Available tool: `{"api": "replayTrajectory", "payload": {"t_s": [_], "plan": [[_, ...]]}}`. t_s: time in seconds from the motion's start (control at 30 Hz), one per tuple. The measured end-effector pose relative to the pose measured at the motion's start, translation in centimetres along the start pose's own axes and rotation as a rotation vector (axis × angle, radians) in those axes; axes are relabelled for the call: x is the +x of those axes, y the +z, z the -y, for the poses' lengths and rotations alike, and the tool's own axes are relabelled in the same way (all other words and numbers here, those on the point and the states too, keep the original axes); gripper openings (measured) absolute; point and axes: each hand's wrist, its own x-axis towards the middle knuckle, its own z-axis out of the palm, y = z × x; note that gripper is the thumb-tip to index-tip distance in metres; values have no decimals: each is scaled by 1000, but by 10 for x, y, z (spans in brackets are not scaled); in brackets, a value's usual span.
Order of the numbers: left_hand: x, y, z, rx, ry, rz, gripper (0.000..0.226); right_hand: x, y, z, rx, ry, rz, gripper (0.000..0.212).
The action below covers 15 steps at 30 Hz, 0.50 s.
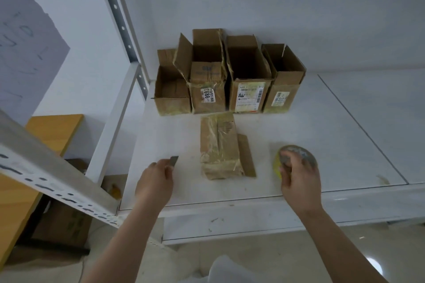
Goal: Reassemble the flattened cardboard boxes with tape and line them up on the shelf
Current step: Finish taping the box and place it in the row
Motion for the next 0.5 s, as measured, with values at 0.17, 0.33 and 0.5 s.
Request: {"api": "replayTrajectory", "payload": {"t_s": [0.17, 0.33, 0.5], "plan": [[-5, 5, 2, -26, -17, -49, 40, 7, -5, 12, -28, 151, 141, 39], [-11, -11, -29, -631, 230, -31, 32, 33, -27, 68, 274, -214, 191, 44], [-22, 5, -57, -732, 407, 144, 25, 27, -14, 78, 413, -56, 455, 42]]}}
